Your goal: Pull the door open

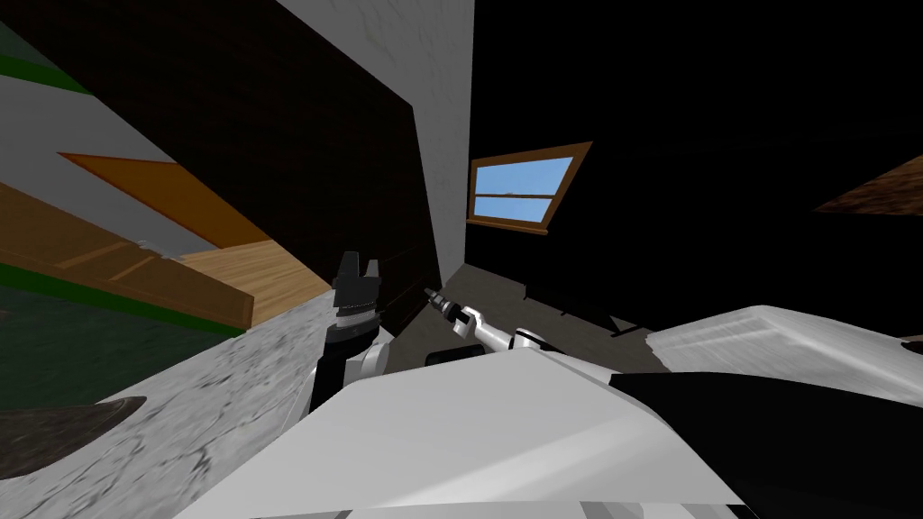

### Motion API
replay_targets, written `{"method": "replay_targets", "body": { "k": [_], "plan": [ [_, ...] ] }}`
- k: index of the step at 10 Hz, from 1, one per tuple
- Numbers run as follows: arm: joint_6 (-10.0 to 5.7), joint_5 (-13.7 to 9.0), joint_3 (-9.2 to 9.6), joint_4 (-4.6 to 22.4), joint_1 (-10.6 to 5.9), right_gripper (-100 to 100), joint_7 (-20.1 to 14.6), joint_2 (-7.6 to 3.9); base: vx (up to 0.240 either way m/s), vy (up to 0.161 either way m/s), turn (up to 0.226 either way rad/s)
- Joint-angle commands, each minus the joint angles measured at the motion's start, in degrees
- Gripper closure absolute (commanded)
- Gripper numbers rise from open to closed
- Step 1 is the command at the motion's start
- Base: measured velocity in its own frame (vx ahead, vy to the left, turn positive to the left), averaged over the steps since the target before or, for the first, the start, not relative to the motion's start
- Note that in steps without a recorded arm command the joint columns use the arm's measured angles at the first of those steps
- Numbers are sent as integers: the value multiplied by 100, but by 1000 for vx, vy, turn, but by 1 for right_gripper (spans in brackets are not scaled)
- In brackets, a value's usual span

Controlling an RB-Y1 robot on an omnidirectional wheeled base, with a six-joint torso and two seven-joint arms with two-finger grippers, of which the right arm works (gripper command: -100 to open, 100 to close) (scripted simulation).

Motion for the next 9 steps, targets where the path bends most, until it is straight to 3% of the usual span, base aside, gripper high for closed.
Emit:
{"method": "replay_targets", "body": {
  "k": [1, 5, 7, 9],
  "plan": [
    [-35, 7, 41, 168, -101, -100, -31, 86, 56, 200, -79],
    [-90, 15, 104, 414, -251, -100, -77, 266, 41, 214, -50],
    [-103, 16, 118, 469, -285, -100, -87, 321, 43, 75, 129],
    [-103, 16, 118, 469, -285, -100, -87, 321, 13, -4, -5]
  ]
}}
